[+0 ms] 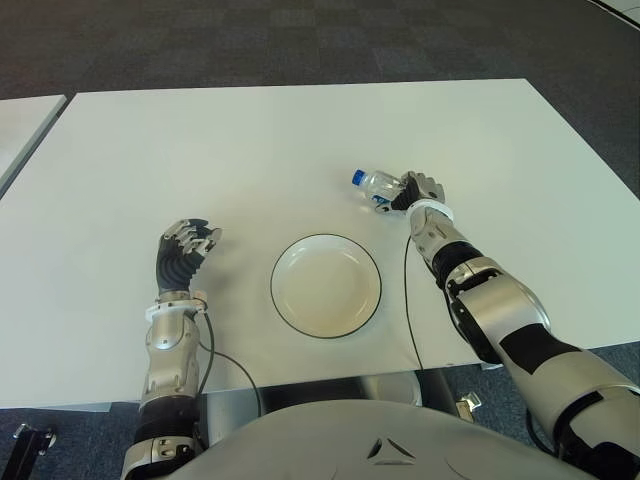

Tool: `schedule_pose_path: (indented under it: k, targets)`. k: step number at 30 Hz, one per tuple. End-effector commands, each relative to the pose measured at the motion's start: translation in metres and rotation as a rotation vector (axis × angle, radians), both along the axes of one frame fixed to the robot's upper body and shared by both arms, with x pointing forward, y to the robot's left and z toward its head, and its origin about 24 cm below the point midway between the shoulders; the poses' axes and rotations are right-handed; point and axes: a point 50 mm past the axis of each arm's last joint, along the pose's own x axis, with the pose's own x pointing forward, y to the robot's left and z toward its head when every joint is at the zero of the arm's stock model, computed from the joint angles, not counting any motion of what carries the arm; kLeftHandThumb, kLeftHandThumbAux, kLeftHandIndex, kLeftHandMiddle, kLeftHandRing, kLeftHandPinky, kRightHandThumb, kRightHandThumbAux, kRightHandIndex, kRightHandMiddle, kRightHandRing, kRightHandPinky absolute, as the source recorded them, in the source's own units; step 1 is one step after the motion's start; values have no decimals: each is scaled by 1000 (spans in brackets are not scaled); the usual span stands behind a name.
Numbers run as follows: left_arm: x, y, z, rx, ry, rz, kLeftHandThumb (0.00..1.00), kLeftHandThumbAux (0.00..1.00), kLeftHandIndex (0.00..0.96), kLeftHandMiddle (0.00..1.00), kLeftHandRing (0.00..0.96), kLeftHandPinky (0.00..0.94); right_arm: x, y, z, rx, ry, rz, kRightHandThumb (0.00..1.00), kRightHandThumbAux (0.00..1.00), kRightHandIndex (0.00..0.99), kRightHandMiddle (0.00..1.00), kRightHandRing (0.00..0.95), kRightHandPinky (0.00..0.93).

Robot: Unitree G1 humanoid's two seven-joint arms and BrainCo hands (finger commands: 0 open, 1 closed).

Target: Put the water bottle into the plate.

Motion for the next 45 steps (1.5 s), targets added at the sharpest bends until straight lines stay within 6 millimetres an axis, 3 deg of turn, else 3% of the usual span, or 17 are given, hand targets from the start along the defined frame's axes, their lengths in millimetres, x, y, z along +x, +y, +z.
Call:
schedule_pose_path:
  k: [1,17,27,34,45]
  targets:
    - [1,1,-2,9,2,21,706,711,432,541,512,494,-20,-4,-30,76,123,-48,704,721,436,751,743,783]
    - [1,3,-1,6,-8,11,706,712,432,536,517,504,-11,1,-15,390,16,-107,697,727,438,822,815,830]
    - [0,3,-1,-3,-7,12,706,712,431,528,513,507,-11,-4,-5,760,-126,-69,702,725,439,838,840,852]
    - [0,3,-1,-4,-5,8,706,713,431,530,514,509,-6,5,24,946,-275,45,704,725,439,865,867,882]
    - [0,2,-1,7,-2,7,706,712,431,526,509,495,-18,12,52,1022,-446,241,705,723,439,896,897,907]
